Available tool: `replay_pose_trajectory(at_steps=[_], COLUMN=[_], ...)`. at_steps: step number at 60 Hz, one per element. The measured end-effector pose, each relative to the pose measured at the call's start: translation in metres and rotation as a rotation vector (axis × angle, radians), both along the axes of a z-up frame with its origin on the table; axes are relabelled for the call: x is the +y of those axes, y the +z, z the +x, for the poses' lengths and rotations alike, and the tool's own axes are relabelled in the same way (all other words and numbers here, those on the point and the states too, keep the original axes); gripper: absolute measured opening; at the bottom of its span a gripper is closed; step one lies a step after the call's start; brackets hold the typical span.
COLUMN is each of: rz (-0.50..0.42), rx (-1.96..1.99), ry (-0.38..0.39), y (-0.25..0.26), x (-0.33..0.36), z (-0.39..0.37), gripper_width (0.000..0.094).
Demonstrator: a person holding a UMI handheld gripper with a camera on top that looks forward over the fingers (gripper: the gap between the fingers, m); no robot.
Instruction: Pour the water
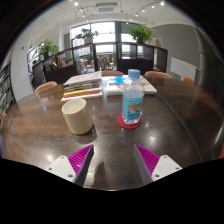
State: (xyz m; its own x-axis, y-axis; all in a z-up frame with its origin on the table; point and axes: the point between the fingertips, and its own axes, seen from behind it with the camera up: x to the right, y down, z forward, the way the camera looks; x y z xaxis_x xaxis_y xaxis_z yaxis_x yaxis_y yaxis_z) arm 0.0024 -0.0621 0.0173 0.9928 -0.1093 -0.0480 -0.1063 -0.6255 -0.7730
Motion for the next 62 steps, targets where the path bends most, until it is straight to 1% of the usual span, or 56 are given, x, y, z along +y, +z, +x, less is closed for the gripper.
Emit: replay_pose_trajectory(at_steps=[1, 2, 5, 13, 20, 33, 43, 62], rz=[-0.007, -0.005, -0.004, 0.019, 0.041, 0.14, 0.191, 0.239], rx=[0.004, 0.01, 0.024, 0.042, 0.042, -0.011, -0.035, -0.06], ry=[0.005, 0.009, 0.023, 0.058, 0.086, 0.124, 0.109, 0.054], y=[0.013, 0.01, 0.022, 0.072, 0.112, 0.186, 0.222, 0.252], x=[-0.017, -0.014, -0.021, -0.038, -0.044, -0.041, -0.043, -0.052], z=[-0.005, -0.014, -0.036, -0.086, -0.114, -0.138, -0.135, -0.12], gripper_width=[0.0811, 0.081, 0.0819, 0.0819, 0.0818, 0.0822, 0.0821, 0.0821])
